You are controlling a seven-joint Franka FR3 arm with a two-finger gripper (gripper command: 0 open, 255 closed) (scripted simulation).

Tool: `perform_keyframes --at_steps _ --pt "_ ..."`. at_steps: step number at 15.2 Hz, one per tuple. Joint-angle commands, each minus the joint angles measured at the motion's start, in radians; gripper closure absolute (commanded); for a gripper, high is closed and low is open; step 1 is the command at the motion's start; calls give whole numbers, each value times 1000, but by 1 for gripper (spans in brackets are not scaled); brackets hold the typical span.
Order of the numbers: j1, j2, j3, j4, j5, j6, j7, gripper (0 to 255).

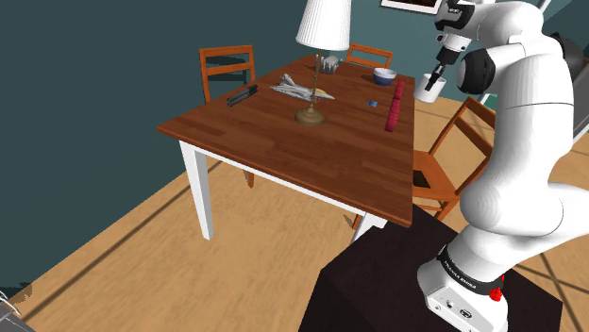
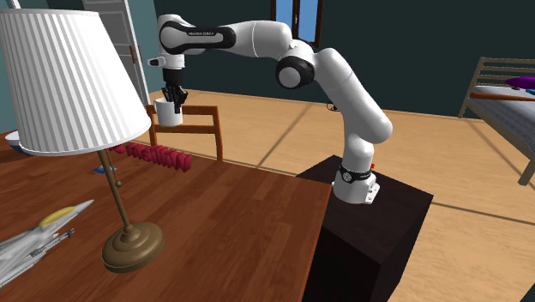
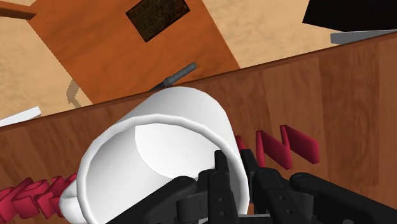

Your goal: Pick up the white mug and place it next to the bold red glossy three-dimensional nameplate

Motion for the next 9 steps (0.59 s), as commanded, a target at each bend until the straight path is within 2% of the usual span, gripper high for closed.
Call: perform_keyframes --at_steps 1,9 --pt "10 -10 -2 -46 -1 34 -9 255" --pt "38 -21 -2 -177 1 148 -32 255"
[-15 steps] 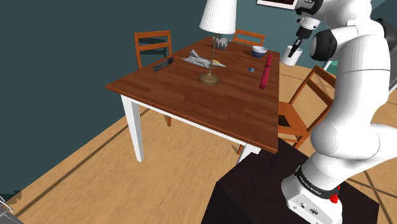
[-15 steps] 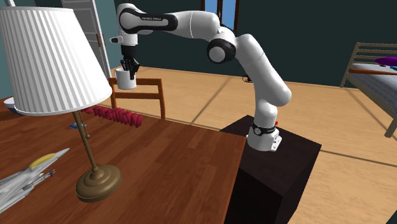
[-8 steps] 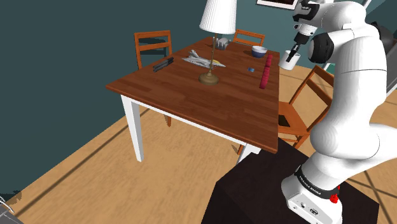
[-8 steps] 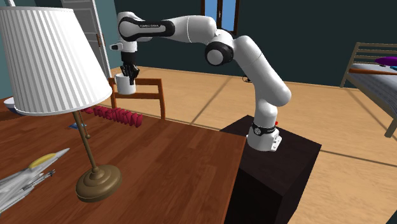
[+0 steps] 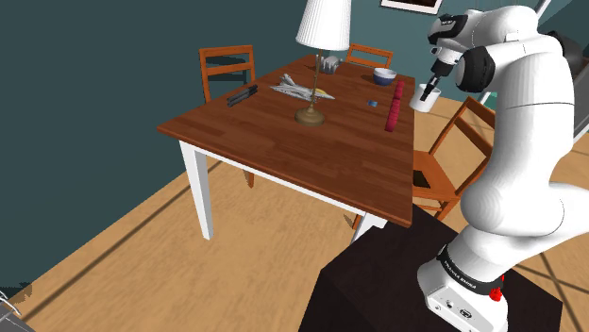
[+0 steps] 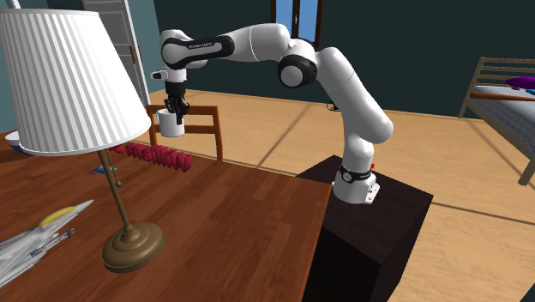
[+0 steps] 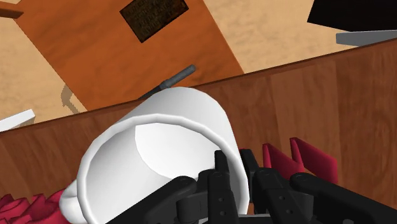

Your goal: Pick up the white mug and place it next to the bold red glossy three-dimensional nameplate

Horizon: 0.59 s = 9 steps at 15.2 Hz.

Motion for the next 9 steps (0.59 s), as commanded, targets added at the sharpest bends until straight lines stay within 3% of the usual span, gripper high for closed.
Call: perform_keyframes --at_steps 1,9 --pt "5 -2 0 -30 1 27 -7 255" --pt "19 11 6 -119 14 124 -28 255"
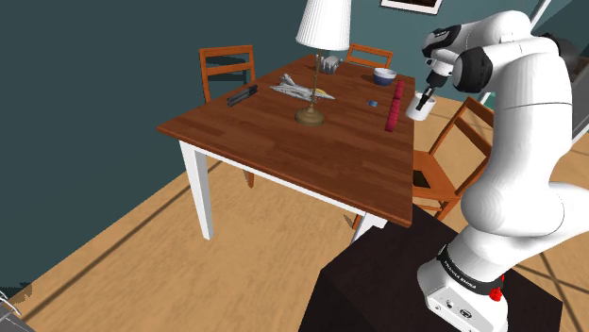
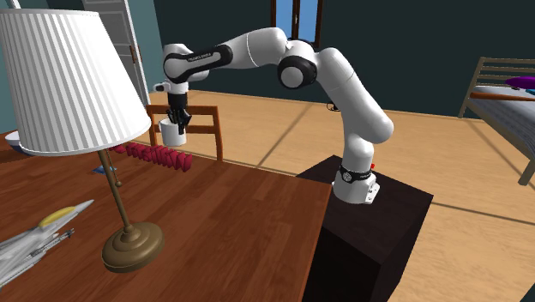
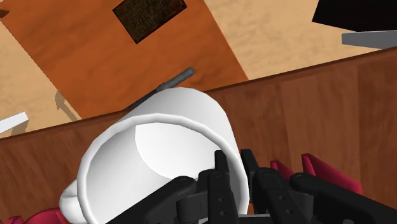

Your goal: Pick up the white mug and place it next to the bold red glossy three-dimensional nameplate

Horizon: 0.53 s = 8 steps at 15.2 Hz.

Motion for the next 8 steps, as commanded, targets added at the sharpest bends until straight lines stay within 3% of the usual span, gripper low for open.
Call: perform_keyframes --at_steps 1,8 --pt "2 5 2 -21 4 26 -6 255" --pt "6 25 10 -67 17 89 -21 255"
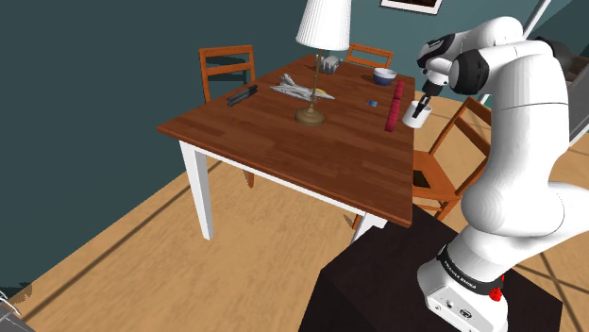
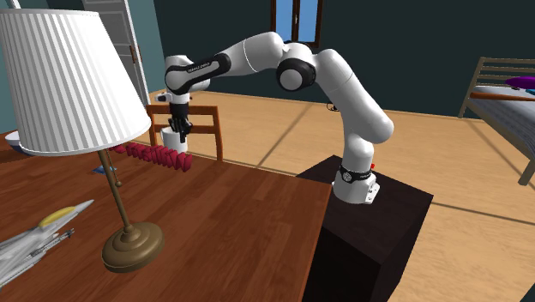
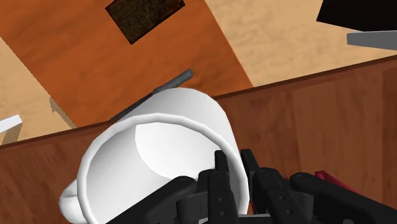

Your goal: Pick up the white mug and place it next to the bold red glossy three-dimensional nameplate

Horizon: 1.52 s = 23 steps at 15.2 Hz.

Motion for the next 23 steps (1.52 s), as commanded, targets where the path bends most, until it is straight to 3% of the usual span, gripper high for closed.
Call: perform_keyframes --at_steps 1,7,8,13,17,23 --pt "-1 2 1 -3 2 6 -2 255" --pt "-1 2 1 -3 2 6 -2 255" --pt "0 2 1 -4 1 6 -2 0" --pt "-1 2 1 -4 2 6 -2 0" --pt "-8 -40 -14 55 -20 -90 13 0" --pt "-8 -40 -14 55 -20 -90 13 0"
